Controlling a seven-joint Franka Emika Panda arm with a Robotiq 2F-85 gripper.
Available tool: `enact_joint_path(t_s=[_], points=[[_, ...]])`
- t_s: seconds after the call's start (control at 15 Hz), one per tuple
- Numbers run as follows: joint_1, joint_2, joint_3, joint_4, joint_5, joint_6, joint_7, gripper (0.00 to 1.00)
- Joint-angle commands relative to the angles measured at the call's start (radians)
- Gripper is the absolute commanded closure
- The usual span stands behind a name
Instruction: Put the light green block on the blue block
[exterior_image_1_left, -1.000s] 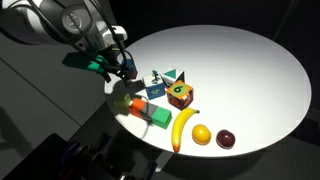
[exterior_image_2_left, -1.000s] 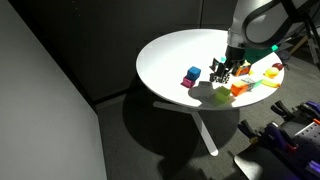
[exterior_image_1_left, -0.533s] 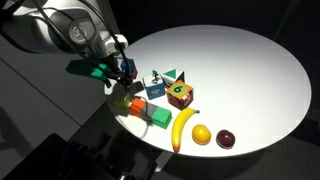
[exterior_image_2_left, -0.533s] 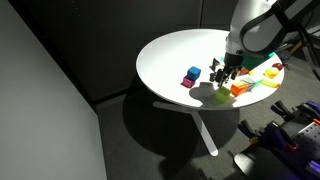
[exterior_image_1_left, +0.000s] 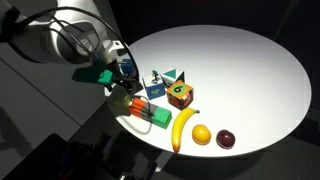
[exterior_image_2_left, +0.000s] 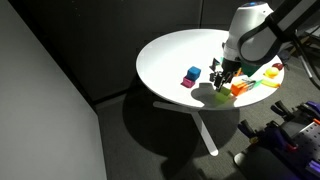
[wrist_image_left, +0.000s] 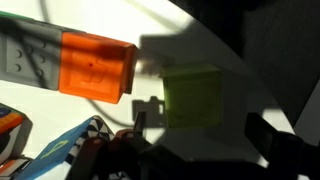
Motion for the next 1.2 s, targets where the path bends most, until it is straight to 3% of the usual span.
enact_joint_path(t_s=[0.0, 0.53, 0.6, 0.67, 1.0, 1.13], points=[[0.003, 0.019, 0.0, -0.001, -0.008, 0.028, -0.053, 0.0], [0.01, 0.049, -0.002, -0.001, -0.021, 0.026, -0.087, 0.0], [0.014, 0.053, -0.007, 0.0, -0.026, 0.025, -0.084, 0.25], [0.015, 0.057, -0.008, 0.002, -0.029, 0.023, -0.082, 0.27], [0.021, 0.053, -0.01, 0.006, -0.031, 0.004, -0.067, 0.67], [0.023, 0.039, -0.007, 0.004, -0.024, -0.007, -0.061, 0.7]])
